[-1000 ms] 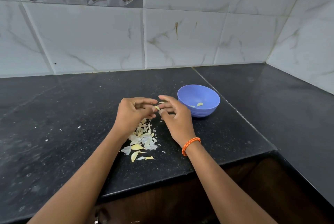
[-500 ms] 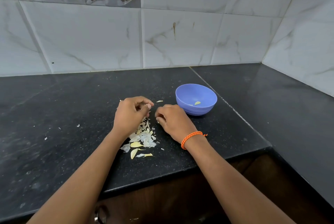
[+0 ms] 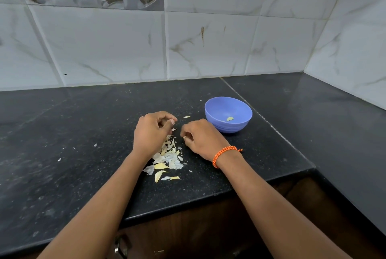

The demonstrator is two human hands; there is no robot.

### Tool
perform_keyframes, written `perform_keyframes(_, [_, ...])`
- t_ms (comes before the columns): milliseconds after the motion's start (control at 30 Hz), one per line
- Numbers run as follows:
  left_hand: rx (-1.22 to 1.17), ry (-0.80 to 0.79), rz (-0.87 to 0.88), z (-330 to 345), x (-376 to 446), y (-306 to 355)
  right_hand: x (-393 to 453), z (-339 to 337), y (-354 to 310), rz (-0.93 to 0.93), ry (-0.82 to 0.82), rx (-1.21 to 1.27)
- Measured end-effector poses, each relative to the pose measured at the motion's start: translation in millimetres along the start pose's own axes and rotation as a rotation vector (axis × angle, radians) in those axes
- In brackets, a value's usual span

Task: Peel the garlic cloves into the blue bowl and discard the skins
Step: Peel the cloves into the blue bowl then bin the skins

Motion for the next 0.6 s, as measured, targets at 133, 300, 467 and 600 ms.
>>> perform_keyframes(133, [0.038, -0.047, 0.007, 5.7, 0.9, -1.6, -1.0, -2.2, 2.2, -0.001, 0.007, 0.039])
perform_keyframes(300, [0.072, -0.074, 0.013, 10.4, 0.9, -3.4, -1.2, 0.6, 7.3, -0.006, 0.036, 0.058])
perform_keyframes(467, [0.069, -0.077, 0.019, 12.0, 1.4, -4.0, -5.7, -2.2, 23.2, 0.073, 0.198, 0.314])
perform_keyframes(600, [0.081, -0.085, 0.02, 13.9, 2.2, -5.6, -8.2, -3.0, 23.7, 0.057, 0.242, 0.395])
Point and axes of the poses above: each hand's wrist, its own x-axis towards the middle knuckle, its own z-axis out of the palm, y = z × x, the point moved 7 cm from there along x, towards the middle knuckle, and after that the axes turned 15 degrees about x, right-handed, at the moved point
